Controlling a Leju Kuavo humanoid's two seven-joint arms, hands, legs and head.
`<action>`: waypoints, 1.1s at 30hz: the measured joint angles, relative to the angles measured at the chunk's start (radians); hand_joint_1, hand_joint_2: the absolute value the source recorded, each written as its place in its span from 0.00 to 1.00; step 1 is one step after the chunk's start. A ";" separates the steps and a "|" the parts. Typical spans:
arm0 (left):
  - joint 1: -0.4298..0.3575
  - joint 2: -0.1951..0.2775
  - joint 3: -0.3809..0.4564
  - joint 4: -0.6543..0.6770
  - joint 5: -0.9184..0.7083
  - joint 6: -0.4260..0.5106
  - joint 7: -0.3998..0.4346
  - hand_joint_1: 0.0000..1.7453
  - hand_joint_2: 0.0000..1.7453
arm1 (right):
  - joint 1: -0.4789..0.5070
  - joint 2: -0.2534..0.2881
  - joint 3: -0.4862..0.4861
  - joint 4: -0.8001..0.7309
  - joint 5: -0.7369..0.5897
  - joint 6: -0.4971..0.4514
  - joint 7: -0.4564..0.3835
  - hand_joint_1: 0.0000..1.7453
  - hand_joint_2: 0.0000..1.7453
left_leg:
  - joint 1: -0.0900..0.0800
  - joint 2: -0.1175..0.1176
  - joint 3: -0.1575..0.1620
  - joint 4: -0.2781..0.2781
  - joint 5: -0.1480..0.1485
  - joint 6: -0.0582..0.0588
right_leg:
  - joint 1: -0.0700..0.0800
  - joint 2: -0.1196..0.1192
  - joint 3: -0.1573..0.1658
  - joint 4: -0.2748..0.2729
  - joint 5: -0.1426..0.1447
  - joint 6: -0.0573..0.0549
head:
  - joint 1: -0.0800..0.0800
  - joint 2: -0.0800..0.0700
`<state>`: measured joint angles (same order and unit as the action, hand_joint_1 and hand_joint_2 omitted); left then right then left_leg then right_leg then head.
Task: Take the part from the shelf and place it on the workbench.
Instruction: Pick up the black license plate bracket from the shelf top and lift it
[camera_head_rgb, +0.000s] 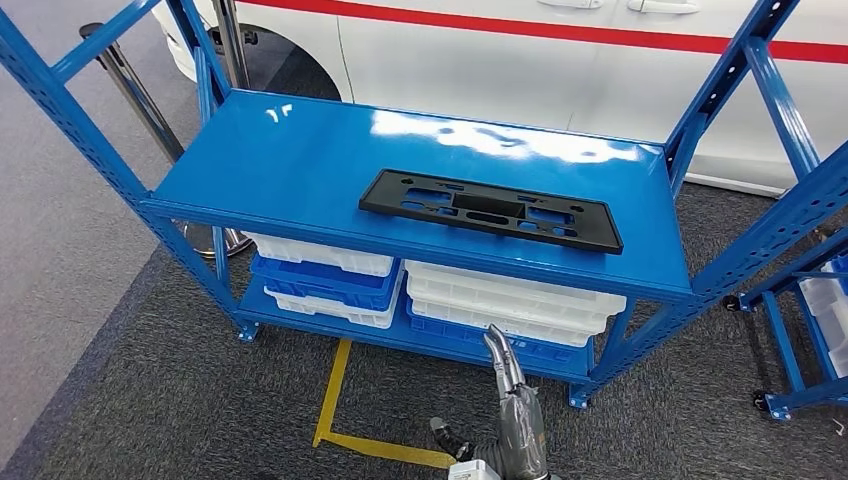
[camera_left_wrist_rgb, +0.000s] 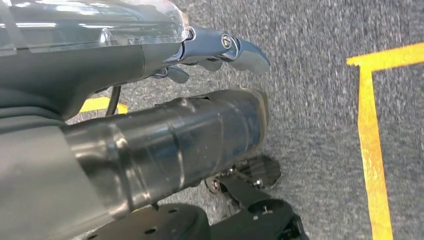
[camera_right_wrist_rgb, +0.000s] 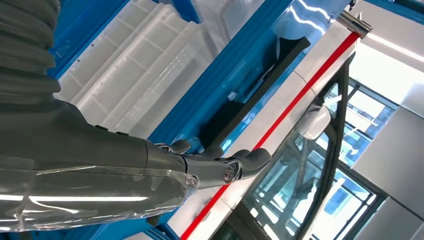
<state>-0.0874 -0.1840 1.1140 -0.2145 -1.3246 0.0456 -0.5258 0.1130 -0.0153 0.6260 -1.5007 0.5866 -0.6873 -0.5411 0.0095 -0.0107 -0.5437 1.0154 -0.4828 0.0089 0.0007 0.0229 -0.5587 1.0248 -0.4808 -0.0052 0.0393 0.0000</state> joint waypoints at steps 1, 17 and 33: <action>0.000 0.001 0.000 0.000 0.000 -0.005 0.000 0.00 0.00 | -0.001 0.000 0.000 0.000 0.008 0.000 0.001 0.00 1.00 | 0.000 0.000 0.000 0.000 0.000 0.000 | 0.000 0.000 0.000 0.000 0.000 0.000 | 0.000 0.000; 0.000 0.009 0.000 0.000 0.004 -0.040 0.000 0.00 0.00 | -0.007 0.002 -0.002 0.000 0.068 -0.001 0.011 0.00 1.00 | -0.003 0.000 -0.001 0.003 -0.001 0.002 | -0.003 0.000 0.000 -0.001 0.001 0.001 | 0.000 0.000; -0.001 0.014 0.000 0.000 0.006 -0.048 0.001 0.00 0.00 | -0.005 0.012 -0.016 -0.003 0.072 -0.005 0.009 0.00 1.00 | 0.007 0.018 0.031 -0.020 -0.010 0.025 | -0.021 -0.016 -0.148 0.242 -0.057 0.041 | 0.002 0.000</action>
<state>-0.0881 -0.1699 1.1135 -0.2144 -1.3188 -0.0019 -0.5249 0.1076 -0.0034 0.6103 -1.5034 0.6584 -0.6920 -0.5325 0.0168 0.0073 -0.5132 0.9950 -0.4931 0.0344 -0.0204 0.0069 -0.7071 1.2664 -0.5379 0.0359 0.0414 0.0000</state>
